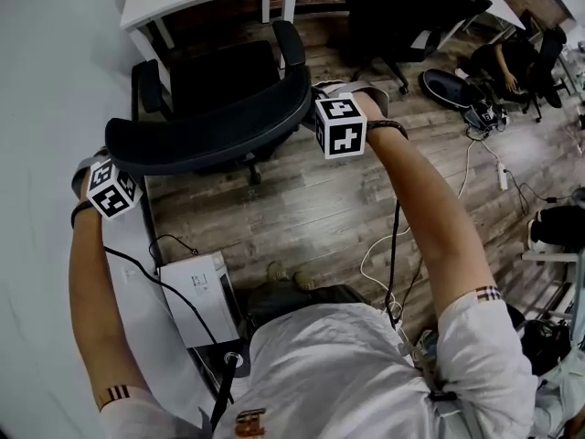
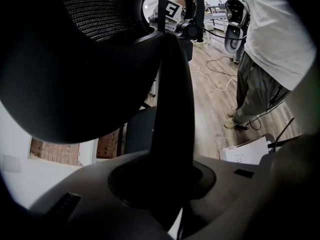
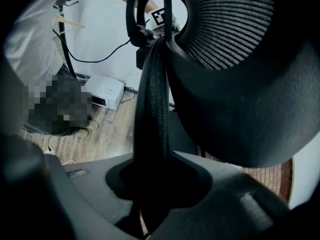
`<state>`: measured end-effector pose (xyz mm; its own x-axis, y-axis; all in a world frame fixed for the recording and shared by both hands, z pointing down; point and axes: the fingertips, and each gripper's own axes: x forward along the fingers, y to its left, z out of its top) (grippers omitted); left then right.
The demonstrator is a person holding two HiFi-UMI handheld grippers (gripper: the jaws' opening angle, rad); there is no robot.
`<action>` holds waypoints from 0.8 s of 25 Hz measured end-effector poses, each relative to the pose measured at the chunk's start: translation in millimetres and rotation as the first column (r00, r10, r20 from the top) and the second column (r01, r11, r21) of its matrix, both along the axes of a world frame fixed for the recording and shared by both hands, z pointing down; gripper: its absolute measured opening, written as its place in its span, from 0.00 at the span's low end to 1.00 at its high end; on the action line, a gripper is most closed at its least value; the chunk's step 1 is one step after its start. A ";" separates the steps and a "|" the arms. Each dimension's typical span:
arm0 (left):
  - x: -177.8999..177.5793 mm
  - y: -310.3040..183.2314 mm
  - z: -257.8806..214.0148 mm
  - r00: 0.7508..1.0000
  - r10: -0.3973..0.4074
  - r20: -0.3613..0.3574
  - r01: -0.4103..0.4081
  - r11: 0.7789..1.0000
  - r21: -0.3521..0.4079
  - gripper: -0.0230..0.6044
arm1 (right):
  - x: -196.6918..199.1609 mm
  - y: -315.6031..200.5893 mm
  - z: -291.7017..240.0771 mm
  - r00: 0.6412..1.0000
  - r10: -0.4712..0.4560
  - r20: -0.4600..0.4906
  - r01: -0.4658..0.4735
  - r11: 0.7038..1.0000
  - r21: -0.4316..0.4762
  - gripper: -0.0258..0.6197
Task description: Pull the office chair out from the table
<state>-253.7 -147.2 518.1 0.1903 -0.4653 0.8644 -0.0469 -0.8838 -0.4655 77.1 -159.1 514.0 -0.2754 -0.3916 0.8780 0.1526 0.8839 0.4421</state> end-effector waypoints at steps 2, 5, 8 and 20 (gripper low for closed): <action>-1.4 14.2 1.2 1.000 -0.008 0.000 0.008 1.000 0.002 0.20 | -2.2 13.2 1.2 1.000 -0.007 0.000 0.007 1.000 -0.001 0.19; 3.0 29.3 1.2 1.000 -0.011 0.001 0.011 1.000 0.006 0.20 | 1.0 29.2 1.8 1.000 -0.010 0.004 0.010 1.000 0.000 0.19; 3.9 47.9 2.3 1.000 -0.015 -0.002 0.015 1.000 -0.001 0.20 | 1.3 46.3 2.1 1.000 -0.010 0.005 0.010 1.000 0.000 0.19; 1.8 113.3 3.1 1.000 -0.027 -0.014 0.027 1.000 -0.005 0.20 | 0.8 109.6 0.0 1.000 -0.007 0.001 0.007 1.000 -0.009 0.19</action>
